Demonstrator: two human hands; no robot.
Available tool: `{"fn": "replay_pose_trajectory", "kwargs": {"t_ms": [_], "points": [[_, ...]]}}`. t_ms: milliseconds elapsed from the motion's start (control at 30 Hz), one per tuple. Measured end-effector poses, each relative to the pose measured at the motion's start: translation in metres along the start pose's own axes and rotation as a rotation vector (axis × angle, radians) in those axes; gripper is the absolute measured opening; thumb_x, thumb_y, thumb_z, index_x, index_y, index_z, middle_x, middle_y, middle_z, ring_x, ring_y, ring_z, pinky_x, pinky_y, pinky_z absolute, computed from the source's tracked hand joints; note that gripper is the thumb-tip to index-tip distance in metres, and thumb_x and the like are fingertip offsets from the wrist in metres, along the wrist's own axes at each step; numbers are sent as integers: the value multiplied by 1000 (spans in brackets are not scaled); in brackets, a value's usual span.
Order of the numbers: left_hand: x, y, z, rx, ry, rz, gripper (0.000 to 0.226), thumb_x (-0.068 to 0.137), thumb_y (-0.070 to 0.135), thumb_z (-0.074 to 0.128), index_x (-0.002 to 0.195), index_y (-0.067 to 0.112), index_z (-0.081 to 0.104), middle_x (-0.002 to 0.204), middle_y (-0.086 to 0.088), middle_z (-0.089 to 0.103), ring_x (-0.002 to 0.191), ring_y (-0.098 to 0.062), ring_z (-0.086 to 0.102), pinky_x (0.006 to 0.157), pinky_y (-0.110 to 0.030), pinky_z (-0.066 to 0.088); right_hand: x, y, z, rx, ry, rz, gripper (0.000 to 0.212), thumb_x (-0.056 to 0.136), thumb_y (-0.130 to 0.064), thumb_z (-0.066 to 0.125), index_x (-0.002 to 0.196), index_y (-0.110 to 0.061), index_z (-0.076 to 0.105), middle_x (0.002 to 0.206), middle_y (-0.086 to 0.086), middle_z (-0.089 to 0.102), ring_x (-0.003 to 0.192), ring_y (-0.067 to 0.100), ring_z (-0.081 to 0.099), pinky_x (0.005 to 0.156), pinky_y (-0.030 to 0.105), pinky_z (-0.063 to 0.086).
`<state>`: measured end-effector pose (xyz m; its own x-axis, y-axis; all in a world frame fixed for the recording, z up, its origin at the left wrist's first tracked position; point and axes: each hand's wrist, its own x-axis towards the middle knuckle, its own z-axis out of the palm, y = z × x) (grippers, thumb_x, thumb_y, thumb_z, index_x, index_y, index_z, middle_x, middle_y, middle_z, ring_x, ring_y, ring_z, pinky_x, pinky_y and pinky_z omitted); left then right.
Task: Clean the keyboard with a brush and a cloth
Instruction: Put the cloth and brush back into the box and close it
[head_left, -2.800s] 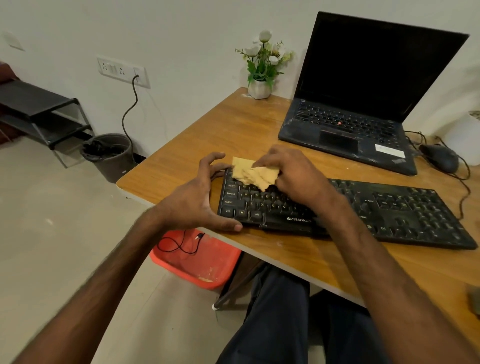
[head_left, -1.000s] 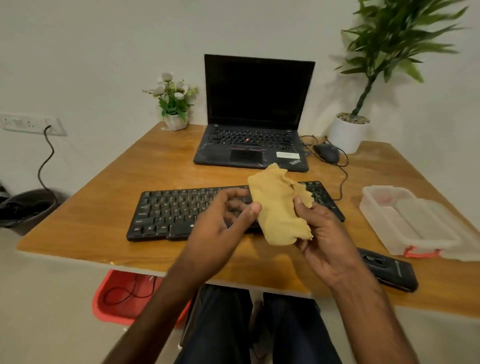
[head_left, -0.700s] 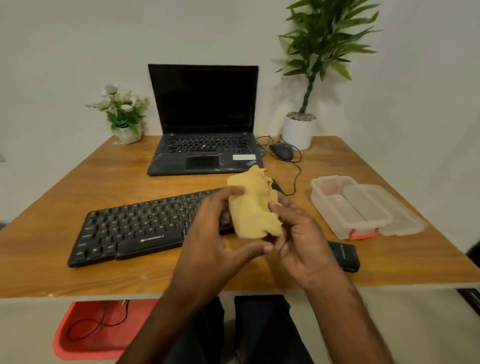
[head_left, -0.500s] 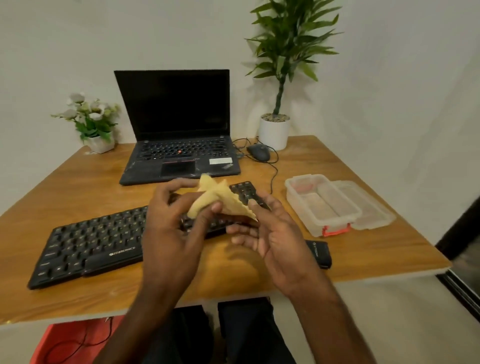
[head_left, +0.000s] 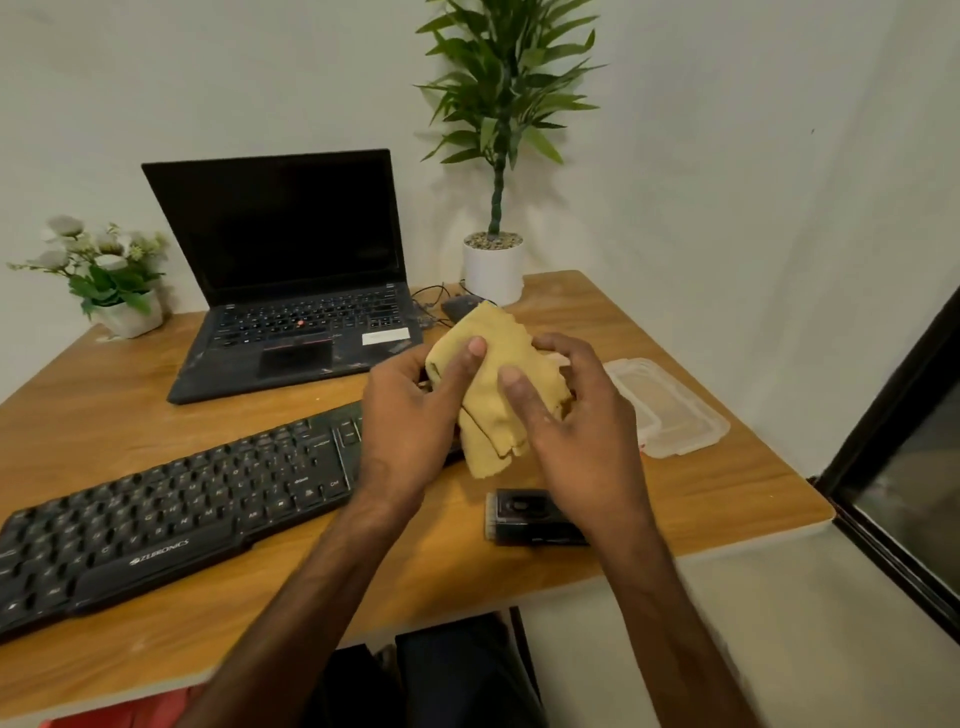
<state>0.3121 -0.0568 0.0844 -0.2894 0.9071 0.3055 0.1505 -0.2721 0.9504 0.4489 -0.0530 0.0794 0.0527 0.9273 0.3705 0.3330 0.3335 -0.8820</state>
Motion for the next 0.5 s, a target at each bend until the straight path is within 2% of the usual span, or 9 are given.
{"fn": "replay_pose_trajectory", "kwargs": {"t_ms": [67,167,267,333,400,433,500], "points": [[0,-1,8,-167,-130,-133,25,94,27,64,112,10,69,87,-2,77,73,-12,73,54,-22,56,7,8,-7,-69,78,-31,32,93,-37,63,122,-39,51,106,-9,65,95,10,62,74,32,55],[1,-9,17,-389,-303,-277,37,89,13,67,126,8,63,108,-8,75,85,-16,74,60,-26,62,16,17,-21,-38,125,26,37,95,-28,62,125,-37,42,104,-1,64,96,16,62,75,34,52],[1,-16,26,-428,-262,-326,43,88,-1,66,130,5,61,115,-11,74,87,-17,75,60,-25,60,16,23,-27,-93,23,8,32,97,-31,57,121,-35,36,94,-4,61,82,14,61,63,32,48],[0,-16,34,-484,-214,-365,35,92,-1,62,127,2,62,103,-12,75,76,-14,74,54,-22,57,12,25,-26,-265,-51,-74,28,94,-49,52,115,-32,43,107,-9,54,90,8,56,68,30,45],[2,-15,40,-530,-166,-403,25,96,5,62,121,2,65,92,-10,75,69,-14,73,51,-22,56,11,27,-24,-391,-126,-99,47,86,-67,48,116,-31,48,122,-12,47,102,7,51,76,32,46],[3,-14,42,-529,-142,-410,23,96,8,62,119,2,66,90,-10,74,66,-13,72,49,-22,55,11,27,-24,-425,-131,-92,51,84,-69,51,119,-32,50,125,-14,47,106,7,50,78,33,47],[8,-16,46,-485,-113,-396,21,97,9,62,117,3,66,91,-9,73,66,-11,71,51,-23,56,13,28,-23,-510,-60,-129,42,86,-60,60,117,-31,55,122,-15,52,105,8,52,73,31,45]]}}
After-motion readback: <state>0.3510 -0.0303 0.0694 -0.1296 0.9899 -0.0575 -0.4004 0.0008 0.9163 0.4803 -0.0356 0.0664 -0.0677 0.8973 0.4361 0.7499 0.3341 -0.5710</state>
